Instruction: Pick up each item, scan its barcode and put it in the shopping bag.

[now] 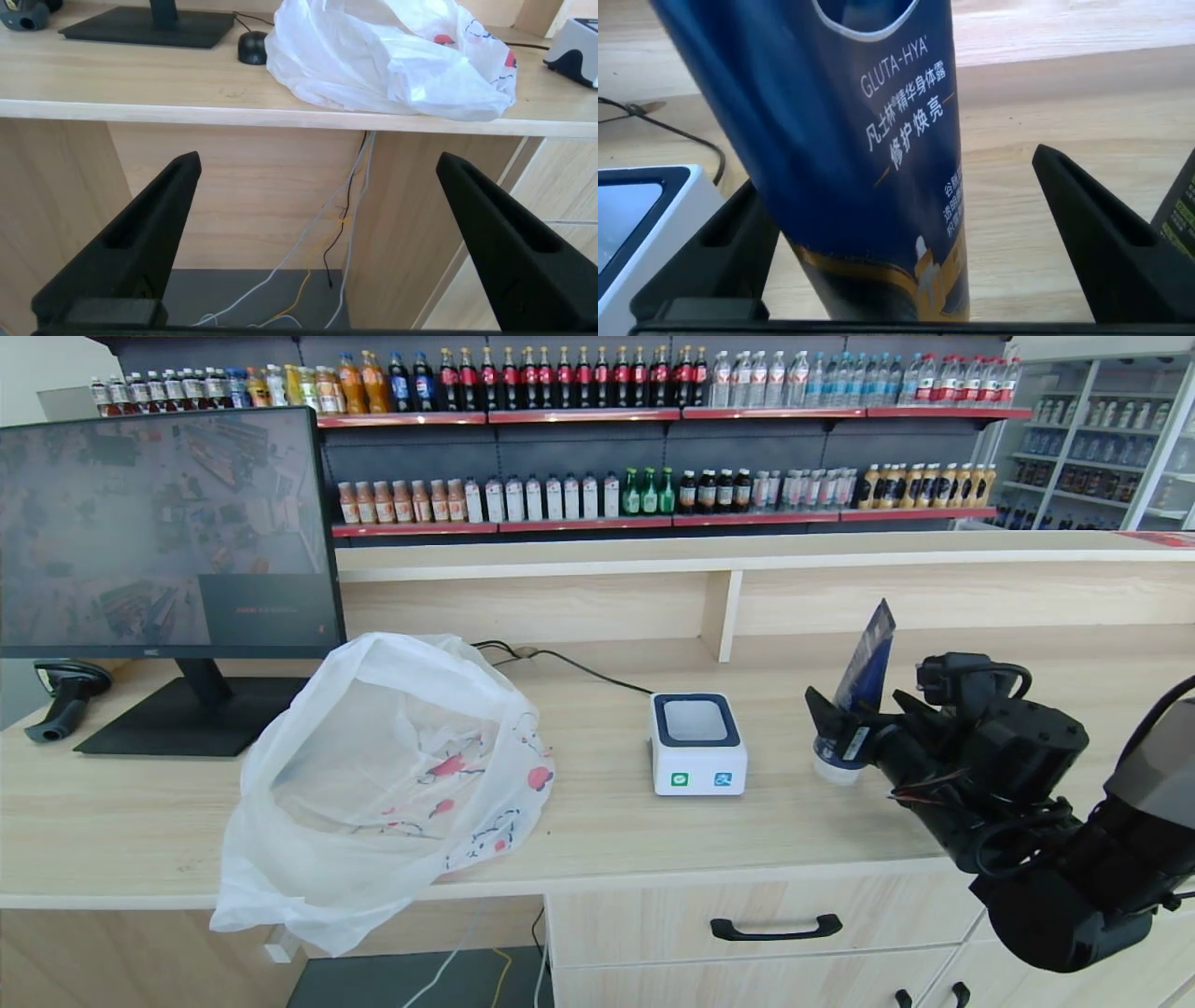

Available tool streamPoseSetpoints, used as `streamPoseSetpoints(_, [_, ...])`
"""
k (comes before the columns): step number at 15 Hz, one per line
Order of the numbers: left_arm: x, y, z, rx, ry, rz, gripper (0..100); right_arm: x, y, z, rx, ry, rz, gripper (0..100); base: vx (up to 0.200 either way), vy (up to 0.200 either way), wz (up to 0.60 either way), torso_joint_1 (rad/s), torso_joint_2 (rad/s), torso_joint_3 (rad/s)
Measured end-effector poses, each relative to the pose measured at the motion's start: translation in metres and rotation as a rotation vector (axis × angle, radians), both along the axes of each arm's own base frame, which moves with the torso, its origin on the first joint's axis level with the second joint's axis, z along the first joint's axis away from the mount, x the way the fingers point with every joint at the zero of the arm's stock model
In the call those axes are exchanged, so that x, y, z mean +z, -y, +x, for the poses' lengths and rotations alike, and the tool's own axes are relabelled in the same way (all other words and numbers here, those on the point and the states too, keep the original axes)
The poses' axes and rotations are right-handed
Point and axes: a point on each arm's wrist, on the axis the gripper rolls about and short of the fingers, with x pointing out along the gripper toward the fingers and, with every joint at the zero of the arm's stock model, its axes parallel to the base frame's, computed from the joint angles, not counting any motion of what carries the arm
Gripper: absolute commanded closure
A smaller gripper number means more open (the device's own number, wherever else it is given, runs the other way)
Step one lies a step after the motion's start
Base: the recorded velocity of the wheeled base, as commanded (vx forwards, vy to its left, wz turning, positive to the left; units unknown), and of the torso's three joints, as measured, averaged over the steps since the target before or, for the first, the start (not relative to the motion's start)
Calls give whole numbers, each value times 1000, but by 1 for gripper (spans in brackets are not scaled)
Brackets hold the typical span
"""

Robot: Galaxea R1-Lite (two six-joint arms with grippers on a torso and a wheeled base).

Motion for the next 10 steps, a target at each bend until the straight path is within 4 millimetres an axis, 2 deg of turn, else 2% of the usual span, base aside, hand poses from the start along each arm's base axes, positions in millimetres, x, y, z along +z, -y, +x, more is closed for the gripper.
streamPoseSetpoints(10, [0, 0, 0, 0, 0, 0, 0, -6, 5, 9, -17, -6, 35, 0, 0, 0, 0, 0, 0, 0])
